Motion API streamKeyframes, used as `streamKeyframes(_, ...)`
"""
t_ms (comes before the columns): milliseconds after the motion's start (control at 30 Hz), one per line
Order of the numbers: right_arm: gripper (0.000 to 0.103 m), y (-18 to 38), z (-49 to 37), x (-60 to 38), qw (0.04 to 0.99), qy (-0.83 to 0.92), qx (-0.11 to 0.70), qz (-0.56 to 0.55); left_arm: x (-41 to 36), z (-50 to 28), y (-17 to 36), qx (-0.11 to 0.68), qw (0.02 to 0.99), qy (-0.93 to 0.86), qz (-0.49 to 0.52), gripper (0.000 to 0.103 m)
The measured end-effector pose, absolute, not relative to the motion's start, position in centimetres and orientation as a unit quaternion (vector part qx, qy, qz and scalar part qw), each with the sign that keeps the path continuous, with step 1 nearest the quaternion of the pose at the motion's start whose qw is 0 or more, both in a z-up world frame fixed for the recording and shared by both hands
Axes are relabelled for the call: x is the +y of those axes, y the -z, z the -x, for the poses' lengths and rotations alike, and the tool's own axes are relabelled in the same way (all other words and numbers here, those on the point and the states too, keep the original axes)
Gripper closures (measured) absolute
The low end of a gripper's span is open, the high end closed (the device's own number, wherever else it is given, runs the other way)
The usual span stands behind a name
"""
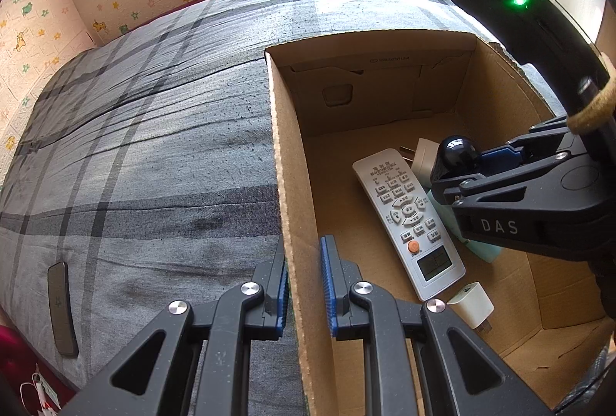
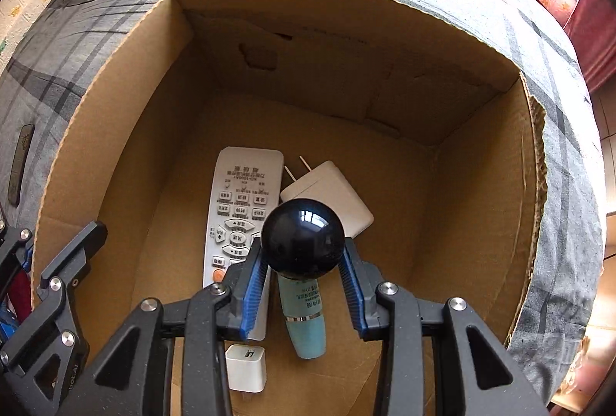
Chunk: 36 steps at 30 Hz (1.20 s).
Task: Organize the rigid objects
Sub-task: 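Lower the fob onto the tube and open the right gripper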
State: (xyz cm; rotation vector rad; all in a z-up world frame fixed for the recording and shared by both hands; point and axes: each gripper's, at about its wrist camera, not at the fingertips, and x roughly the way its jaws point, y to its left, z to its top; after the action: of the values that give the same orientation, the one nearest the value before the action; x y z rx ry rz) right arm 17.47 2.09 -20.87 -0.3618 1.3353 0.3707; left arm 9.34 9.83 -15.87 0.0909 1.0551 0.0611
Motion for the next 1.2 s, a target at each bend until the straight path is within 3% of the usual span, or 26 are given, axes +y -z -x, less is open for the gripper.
streamKeyframes(267, 0.063, 21.1, -18.2, 1.9, 0.752, -0.168, 0.617, 0.160, 9.8, -9.3, 15.9, 0.503, 0.862, -0.029, -0.044, 0.086)
streamKeyframes(467, 0.050, 20.6, -18.3, 1.9, 0.757, -0.175, 0.610, 0.157, 9.8, -9.3, 15.9, 0.504, 0.862, -0.030, -0.044, 0.086)
streamKeyframes(600, 0.033, 19.8, -18.0, 1.8, 0.765, -0.177, 0.600, 0.154, 9.7, -9.3, 15.9, 0.504, 0.862, -0.029, -0.044, 0.086)
streamKeyframes(1200, 0.013, 15.8, -15.3, 1.7, 0.791, -0.186, 0.562, 0.154, 9.8, -9.6, 15.8, 0.505, 0.862, -0.031, -0.046, 0.086)
